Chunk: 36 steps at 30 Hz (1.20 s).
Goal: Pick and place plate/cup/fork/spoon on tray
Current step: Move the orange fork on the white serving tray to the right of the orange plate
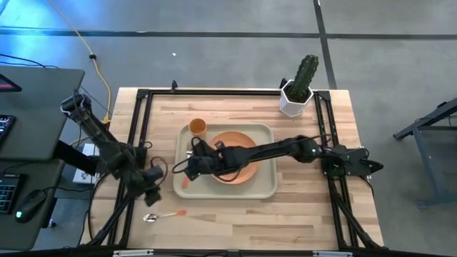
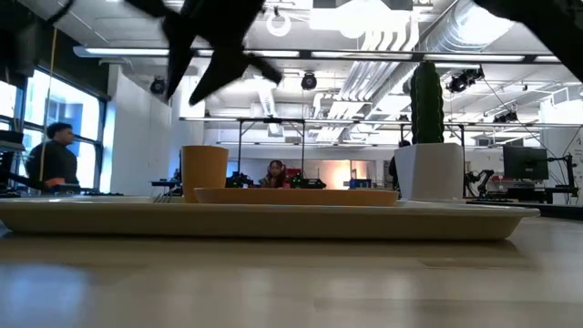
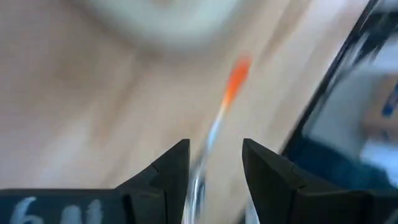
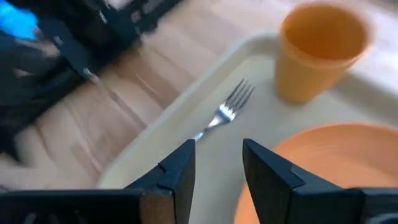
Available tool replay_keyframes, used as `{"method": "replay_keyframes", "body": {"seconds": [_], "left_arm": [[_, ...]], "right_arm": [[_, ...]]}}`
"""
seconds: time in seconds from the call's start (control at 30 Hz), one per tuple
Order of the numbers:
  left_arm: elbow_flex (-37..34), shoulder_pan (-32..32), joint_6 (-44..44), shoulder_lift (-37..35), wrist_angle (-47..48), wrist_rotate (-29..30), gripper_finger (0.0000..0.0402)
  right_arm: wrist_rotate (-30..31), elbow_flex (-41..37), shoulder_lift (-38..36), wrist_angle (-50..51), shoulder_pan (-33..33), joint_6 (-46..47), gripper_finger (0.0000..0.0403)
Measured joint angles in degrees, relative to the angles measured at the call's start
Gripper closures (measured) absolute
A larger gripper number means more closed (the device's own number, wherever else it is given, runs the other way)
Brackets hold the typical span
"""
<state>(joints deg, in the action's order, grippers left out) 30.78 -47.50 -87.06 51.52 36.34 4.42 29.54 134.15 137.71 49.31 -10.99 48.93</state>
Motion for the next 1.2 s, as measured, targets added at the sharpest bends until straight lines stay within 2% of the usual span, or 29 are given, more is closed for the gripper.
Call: {"method": "replay_keyframes", "body": {"seconds": [0.1,0.2,0.3,0.47,0.6,0.7,0.87,0.97,1.1,1.2], "left_arm": [[0.03,7.30,6.98,-0.43,0.11,4.99,0.0264],[0.01,16.20,12.00,1.70,0.51,5.47,0.0264],[0.01,23.33,13.19,4.79,-0.22,8.46,0.0265],[0.01,30.84,13.80,10.54,-4.62,11.44,0.0277],[0.03,34.72,13.77,15.90,-9.84,14.44,0.0283],[0.13,37.06,12.55,19.95,-12.38,13.08,0.0284],[0.51,38.29,12.25,25.28,-11.25,8.66,0.0284],[0.70,38.27,10.50,27.31,-11.52,8.56,0.0284],[0.79,38.29,9.83,28.70,-12.04,8.87,0.0287],[0.77,38.31,10.12,29.03,-12.02,8.98,0.0307]], "right_arm": [[2.68,0.00,-4.13,4.14,-0.58,-0.15,0.0280],[4.53,0.00,-7.85,8.63,-0.97,-1.83,0.0280],[5.41,0.00,-11.67,14.10,-1.06,-3.79,0.0280],[6.26,0.00,-16.86,24.60,-1.04,-3.96,0.0280],[6.58,0.00,-20.45,34.61,0.31,-4.17,0.0280],[7.07,-0.04,-22.36,40.44,1.68,-3.96,0.0280],[8.68,0.02,-26.01,40.21,2.74,-8.33,0.0279],[10.53,-0.03,-26.66,40.69,4.94,-10.19,0.0279],[9.74,-0.02,-27.26,40.74,7.76,-11.44,0.0279],[7.10,-0.04,-27.06,39.73,8.85,-11.88,0.0279]]}}
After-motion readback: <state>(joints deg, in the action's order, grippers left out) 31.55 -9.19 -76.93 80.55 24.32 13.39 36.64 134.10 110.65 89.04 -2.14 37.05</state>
